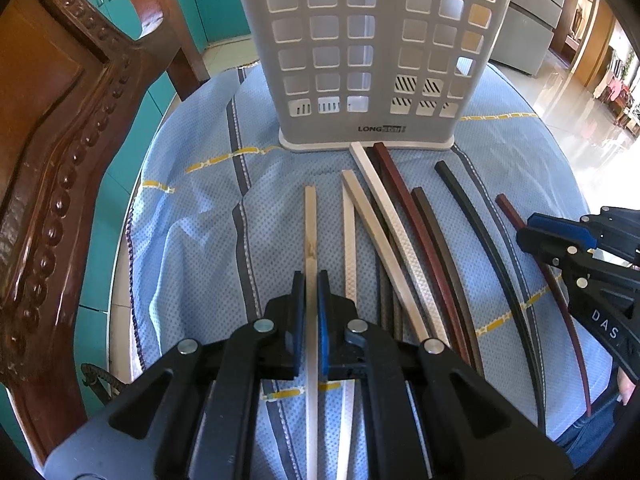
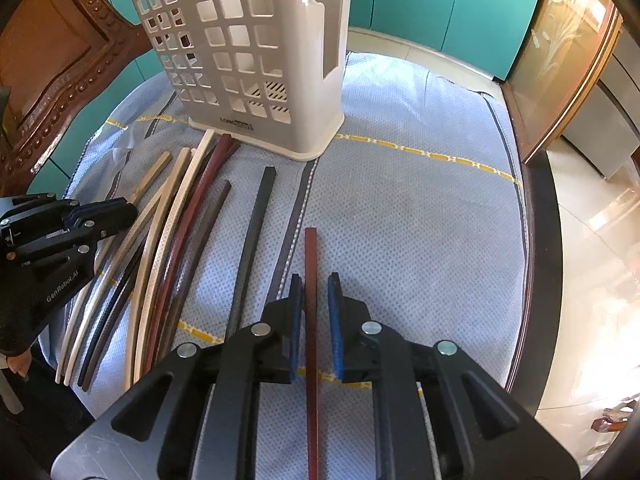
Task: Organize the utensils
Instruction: 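Grasp a red-brown chopstick with the right tool while the left tool grasps a light wooden chopstick, then lift both held chopsticks up and carry them over the white basket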
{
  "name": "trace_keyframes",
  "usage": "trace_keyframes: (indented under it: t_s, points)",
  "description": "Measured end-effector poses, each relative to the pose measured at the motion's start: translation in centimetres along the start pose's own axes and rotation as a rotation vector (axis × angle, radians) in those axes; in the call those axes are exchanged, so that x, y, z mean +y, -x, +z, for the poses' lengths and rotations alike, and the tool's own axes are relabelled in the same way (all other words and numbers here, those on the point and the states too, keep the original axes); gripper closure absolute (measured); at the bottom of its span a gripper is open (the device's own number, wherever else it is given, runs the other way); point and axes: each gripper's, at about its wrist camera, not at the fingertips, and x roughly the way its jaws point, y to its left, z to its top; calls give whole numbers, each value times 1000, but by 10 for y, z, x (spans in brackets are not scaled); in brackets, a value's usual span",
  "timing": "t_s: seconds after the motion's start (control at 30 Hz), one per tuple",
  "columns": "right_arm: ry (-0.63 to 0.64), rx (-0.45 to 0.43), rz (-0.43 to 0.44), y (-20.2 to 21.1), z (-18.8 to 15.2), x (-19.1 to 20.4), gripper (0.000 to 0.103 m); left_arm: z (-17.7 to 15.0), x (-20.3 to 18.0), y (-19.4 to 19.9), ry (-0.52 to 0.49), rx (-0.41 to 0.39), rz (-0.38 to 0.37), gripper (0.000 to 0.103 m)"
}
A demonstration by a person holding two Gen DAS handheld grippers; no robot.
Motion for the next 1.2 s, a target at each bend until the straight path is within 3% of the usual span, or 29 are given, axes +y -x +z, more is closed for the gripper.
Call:
trace_keyframes:
  t_s: [0.13, 0.43, 0.63, 0.97, 1.2]
  points:
    - [-11, -1, 16, -1, 4, -3, 96, -1, -1, 1, -5, -3, 2, 96]
    - [-46, -58, 52, 16, 9, -14, 96, -1, 2, 27, 18, -71, -2, 96]
    - [-5, -182, 78, 57, 5, -12, 96, -8, 5, 65, 11, -169, -23, 96]
    - [-40, -299, 95, 88, -1, -28, 96, -13, 13, 101, 29, -273, -24, 96]
    - [-31, -473, 140, 141, -14, -34, 96, -15, 22, 157, 54, -397, -72, 96]
